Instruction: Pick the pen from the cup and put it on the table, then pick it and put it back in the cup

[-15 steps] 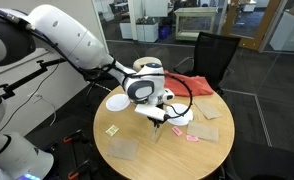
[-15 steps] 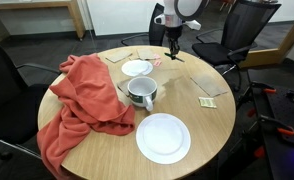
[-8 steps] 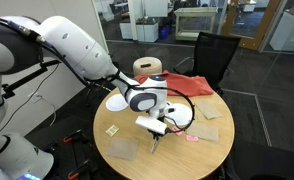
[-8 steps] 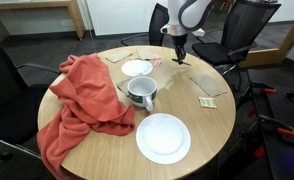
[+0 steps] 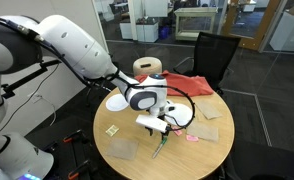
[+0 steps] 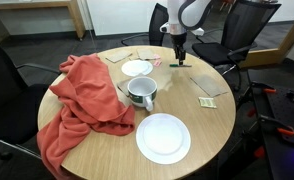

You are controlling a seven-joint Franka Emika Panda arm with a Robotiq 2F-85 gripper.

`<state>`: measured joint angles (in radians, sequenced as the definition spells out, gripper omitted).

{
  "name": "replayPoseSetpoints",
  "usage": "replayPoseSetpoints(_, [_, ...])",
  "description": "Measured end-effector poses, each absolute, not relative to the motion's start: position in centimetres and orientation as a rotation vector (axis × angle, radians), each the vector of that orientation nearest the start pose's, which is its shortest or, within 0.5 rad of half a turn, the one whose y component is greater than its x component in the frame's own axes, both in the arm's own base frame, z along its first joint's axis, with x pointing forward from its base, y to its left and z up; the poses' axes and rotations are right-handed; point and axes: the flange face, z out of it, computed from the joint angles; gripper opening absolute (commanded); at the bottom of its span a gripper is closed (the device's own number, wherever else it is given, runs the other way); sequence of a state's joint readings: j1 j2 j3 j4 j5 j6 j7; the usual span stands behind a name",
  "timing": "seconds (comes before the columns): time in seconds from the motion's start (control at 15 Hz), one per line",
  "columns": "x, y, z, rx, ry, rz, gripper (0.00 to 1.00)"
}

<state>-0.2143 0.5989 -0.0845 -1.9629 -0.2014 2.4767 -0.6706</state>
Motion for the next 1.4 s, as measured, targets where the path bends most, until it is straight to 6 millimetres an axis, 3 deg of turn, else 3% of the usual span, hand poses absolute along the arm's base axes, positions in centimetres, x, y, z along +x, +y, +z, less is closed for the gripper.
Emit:
replayPoseSetpoints(0.27, [58.2,-16.8,19.9,-3.131,-0.856,0.146,1.00])
replayPoseSetpoints(0.53, [57.4,-17.6,22.6,-3.136,-0.717,0.037,1.00])
replayPoseSetpoints(0.93, [55.5,-19.7,21.3,-3.125,-0.567,-0.066,1.00])
replayPoseSetpoints(1.4, [54.7,-20.3,19.7,-3.127,-0.542,-0.054,1.00])
